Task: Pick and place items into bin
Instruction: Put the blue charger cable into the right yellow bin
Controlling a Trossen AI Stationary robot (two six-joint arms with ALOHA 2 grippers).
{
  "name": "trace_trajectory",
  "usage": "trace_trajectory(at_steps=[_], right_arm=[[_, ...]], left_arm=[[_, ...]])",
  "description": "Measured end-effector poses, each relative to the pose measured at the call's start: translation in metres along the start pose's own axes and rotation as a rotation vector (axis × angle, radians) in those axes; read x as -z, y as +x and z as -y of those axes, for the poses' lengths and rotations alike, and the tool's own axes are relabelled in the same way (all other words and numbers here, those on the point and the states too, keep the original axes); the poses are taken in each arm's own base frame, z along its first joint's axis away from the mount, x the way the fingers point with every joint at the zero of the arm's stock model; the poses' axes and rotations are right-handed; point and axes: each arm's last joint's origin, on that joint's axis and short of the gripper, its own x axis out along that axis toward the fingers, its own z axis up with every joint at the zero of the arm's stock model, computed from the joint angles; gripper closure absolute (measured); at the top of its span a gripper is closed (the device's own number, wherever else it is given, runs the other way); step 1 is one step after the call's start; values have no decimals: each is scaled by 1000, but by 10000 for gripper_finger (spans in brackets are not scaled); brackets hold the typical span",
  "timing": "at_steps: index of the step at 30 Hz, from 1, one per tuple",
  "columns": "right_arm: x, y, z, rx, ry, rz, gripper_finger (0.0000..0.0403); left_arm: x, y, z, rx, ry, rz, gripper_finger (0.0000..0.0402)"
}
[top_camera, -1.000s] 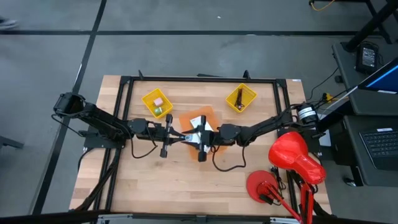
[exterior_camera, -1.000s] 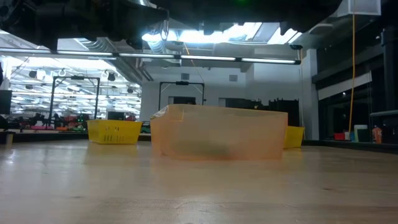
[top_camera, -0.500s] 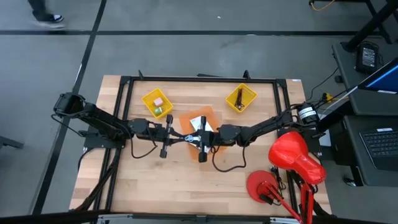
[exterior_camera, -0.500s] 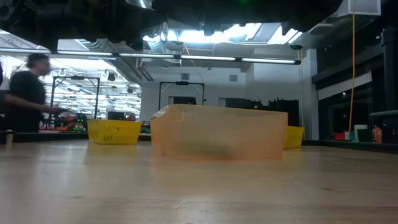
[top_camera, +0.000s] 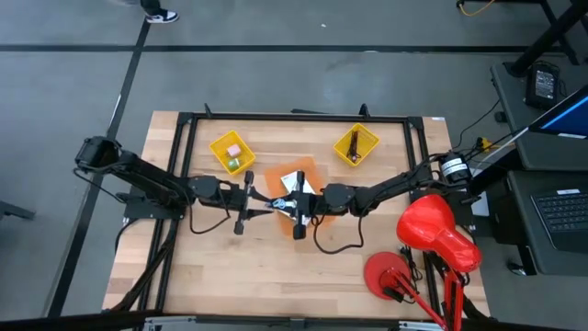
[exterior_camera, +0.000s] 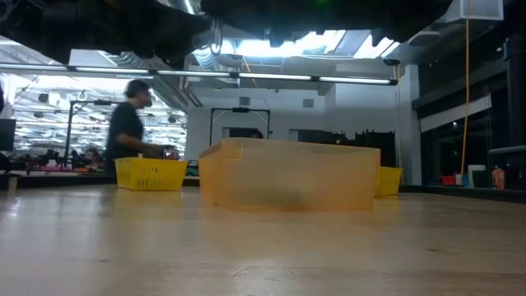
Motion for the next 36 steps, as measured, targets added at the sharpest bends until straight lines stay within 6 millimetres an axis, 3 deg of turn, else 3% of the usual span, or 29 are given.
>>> trace_trajectory(at_steps=[8, 16, 22, 30, 36], right_arm=[[-2, -2, 1, 6, -5, -25, 386], [-11, -5, -1, 8, -5, -6, 386], [-11, -6, -3, 5, -4, -1, 386], [-14, -7, -4, -2, -1, 11, 386], [-14, -7, -4, -1, 0, 12, 386]], left_arm=[[-5, -16, -2, 9, -6, -100, 249], [-10, -33, -4, 13, -21, -170, 250], [-3, -34, -3, 13, -15, -237, 288], [-8, -37, -4, 8, -16, -209, 386], [-9, -39, -4, 8, -20, -211, 400]])
